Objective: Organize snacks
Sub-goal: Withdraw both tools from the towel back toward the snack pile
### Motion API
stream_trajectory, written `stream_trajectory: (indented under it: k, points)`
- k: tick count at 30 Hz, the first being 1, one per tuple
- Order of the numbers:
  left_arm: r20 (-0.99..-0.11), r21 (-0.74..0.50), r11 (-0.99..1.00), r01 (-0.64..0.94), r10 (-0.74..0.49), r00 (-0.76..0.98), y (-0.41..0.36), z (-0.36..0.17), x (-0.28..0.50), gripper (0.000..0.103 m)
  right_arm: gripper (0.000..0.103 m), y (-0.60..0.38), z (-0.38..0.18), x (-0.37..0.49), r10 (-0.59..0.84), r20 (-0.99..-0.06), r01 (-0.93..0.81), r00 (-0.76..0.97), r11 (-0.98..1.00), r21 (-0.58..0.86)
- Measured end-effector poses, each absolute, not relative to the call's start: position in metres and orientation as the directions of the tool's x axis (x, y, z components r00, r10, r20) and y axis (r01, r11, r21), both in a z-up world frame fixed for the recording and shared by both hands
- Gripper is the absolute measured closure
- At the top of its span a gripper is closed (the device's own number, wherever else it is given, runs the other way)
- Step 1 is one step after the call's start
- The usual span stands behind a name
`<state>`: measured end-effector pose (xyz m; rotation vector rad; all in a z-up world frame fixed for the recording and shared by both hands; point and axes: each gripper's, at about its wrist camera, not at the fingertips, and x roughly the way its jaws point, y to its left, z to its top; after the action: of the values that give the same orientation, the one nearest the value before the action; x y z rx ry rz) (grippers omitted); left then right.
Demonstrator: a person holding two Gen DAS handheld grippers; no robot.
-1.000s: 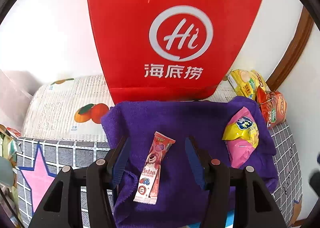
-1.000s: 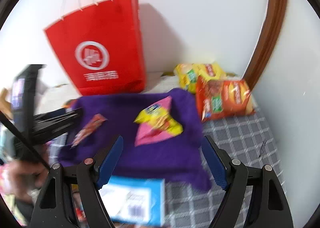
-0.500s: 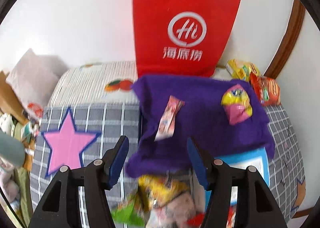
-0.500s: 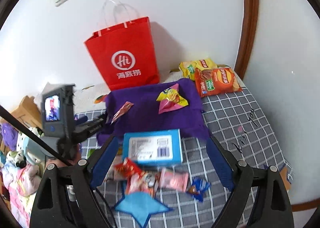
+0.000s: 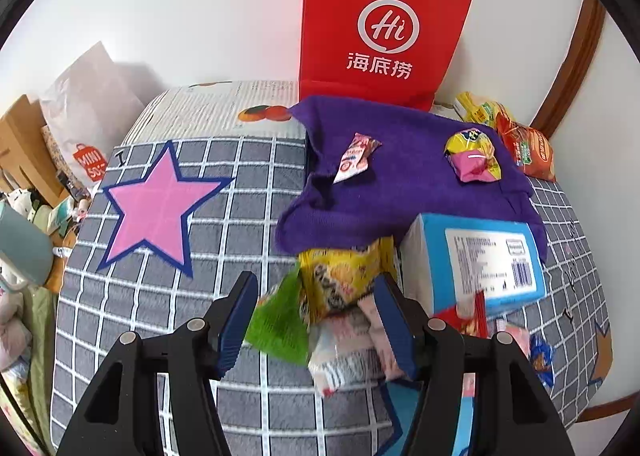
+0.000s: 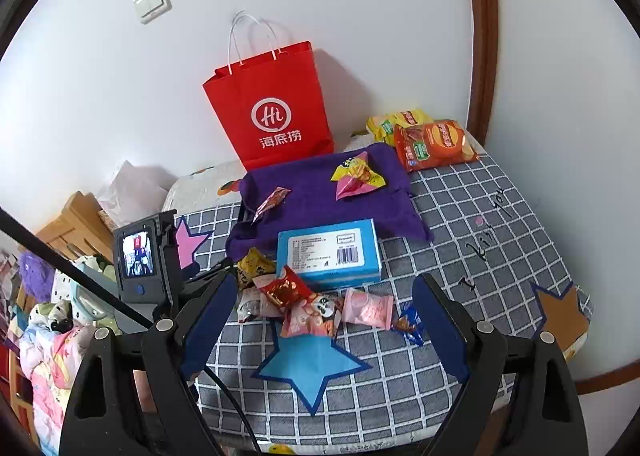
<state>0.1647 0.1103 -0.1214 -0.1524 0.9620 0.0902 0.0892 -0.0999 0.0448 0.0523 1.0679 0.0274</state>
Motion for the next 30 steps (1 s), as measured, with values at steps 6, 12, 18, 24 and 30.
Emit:
stream_trajectory:
  k: [6, 12, 18, 24, 30]
  points:
    - [-0.823, -0.111, 0.982, -0.151, -0.006, 0.568, 0.110, -0.126, 0.144, 0.045, 0.014, -0.101, 0.052, 0.068, 0.073, -0.866, -0.011, 0.496, 0.997, 0.077]
    - [-0.817, -0.109, 0.984, -0.144, -0.006, 0.576, 0.106, -0.124, 0.129, 0.045, 0.014, -0.104, 0.057, 0.048, 0.103, -0.855, -0.021, 0.508, 0.994, 0.108]
    - [-0.812, -0.107, 0.985, -0.134, -0.009, 0.584, 0.100, -0.120, 0.117, 0.045, 0.014, -0.104, 0.070, 0.027, 0.126, -0.831, -0.043, 0.541, 0.992, 0.123]
    - [-0.815, -0.106, 0.988, -0.117, -0.019, 0.580, 0.093, -0.119, 0.109, 0.045, 0.014, -0.110, 0.083, 0.015, 0.138, -0.809, -0.044, 0.571, 0.990, 0.137]
    - [-0.811, -0.106, 0.989, -0.100, -0.028, 0.585, 0.088, -0.115, 0.104, 0.045, 0.014, -0.117, 0.098, 0.004, 0.161, -0.775, -0.044, 0.612, 0.985, 0.169]
